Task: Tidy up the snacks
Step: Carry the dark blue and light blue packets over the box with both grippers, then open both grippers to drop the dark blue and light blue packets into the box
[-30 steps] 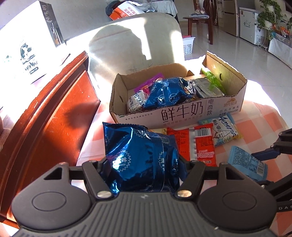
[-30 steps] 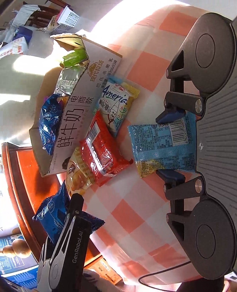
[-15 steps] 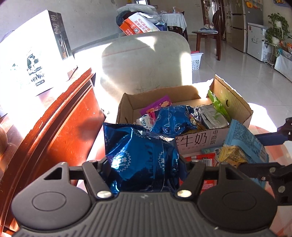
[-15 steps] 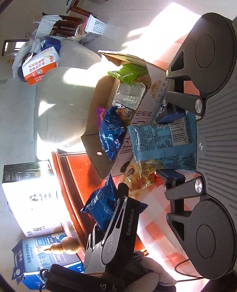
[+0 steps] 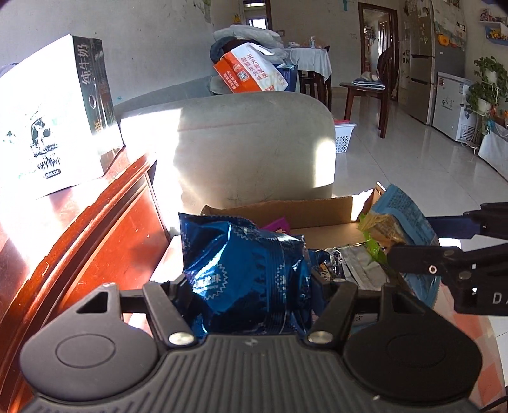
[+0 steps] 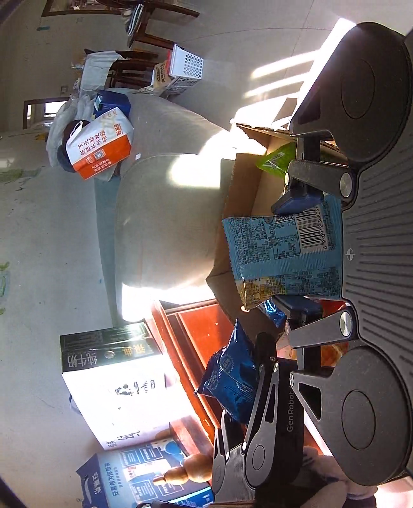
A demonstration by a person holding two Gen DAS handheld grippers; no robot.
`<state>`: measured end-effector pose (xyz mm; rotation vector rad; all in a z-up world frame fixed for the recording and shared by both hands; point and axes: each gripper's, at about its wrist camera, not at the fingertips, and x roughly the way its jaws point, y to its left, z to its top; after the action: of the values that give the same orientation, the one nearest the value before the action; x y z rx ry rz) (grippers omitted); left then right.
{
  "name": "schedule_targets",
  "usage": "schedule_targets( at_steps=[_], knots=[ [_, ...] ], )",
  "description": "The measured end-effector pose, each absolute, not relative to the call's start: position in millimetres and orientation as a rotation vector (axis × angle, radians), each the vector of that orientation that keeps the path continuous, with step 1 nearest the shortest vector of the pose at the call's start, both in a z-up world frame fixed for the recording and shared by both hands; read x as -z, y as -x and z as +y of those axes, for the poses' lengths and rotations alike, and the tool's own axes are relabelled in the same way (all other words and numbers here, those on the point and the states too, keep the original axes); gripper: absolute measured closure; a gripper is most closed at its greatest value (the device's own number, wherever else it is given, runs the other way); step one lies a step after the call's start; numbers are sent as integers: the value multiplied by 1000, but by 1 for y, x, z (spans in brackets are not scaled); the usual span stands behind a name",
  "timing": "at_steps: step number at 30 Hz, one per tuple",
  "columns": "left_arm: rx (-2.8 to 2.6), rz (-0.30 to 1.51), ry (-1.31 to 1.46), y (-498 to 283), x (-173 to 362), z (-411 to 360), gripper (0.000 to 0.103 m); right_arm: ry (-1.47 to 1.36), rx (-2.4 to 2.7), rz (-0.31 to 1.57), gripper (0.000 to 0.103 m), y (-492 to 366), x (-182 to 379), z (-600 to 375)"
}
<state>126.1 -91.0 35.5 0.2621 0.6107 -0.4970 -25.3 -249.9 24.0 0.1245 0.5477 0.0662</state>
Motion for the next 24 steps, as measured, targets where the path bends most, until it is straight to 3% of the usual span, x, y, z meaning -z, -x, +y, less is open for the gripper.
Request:
schedule_targets(
  at_steps=[18, 20, 22, 24],
  knots=[
    [428, 648, -166, -190, -21, -118, 36, -229, 28, 533, 51, -18, -21, -282],
    [417, 649, -141, -198, -19, -120, 33, -240, 57, 527, 51, -22, -18, -287],
    [391, 658, -125, -203, -13, -123, 21, -275, 84, 537, 48, -26, -11, -294],
    [388, 669, -130, -204, -11, -125, 16, -322, 94, 568, 43, -28, -6, -299]
  ],
)
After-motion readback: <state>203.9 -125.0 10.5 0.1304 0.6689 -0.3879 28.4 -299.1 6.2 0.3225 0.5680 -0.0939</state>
